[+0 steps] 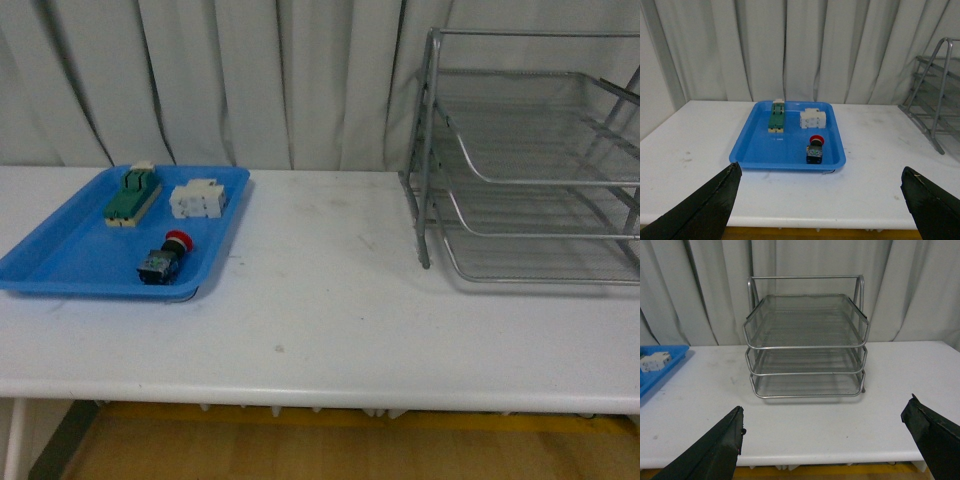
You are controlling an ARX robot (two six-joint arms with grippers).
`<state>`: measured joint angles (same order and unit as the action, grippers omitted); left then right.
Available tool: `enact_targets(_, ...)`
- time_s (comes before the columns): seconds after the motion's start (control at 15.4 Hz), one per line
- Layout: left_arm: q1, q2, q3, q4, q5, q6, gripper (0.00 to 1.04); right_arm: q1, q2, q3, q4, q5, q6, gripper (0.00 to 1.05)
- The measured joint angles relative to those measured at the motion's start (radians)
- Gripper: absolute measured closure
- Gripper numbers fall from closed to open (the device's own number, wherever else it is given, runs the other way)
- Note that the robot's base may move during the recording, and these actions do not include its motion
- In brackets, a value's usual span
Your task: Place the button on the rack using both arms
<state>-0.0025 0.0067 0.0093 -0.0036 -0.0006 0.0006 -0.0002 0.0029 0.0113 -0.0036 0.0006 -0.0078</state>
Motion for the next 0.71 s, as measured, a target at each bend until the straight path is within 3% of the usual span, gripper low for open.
enact_targets(0.45,0.000,0.000,0.000,0.000,0.000,0.000,0.07,0.000,0.000,0.000,0.000,0.000,0.000,0.06)
enact_targets(0.52,0.000,0.000,0.000,0.000,0.000,0.000,0.07,-0.059,0.056,0.006,0.014,-0.156,0.047,0.06)
enact_targets(0.58,0.000,0.000,0.000,0.000,0.001,0.000,0.07,-0.100,0.222,0.038,0.141,-0.288,0.109,0.06)
enact_targets(0.65,0.000,0.000,0.000,0.000,0.001,0.000,0.07,-0.099,0.376,0.082,0.301,-0.360,0.148,0.06)
enact_targets(0.71,0.000,0.000,0.000,0.000,0.000,0.000,0.07,-0.113,0.543,0.143,0.469,-0.361,0.177,0.06)
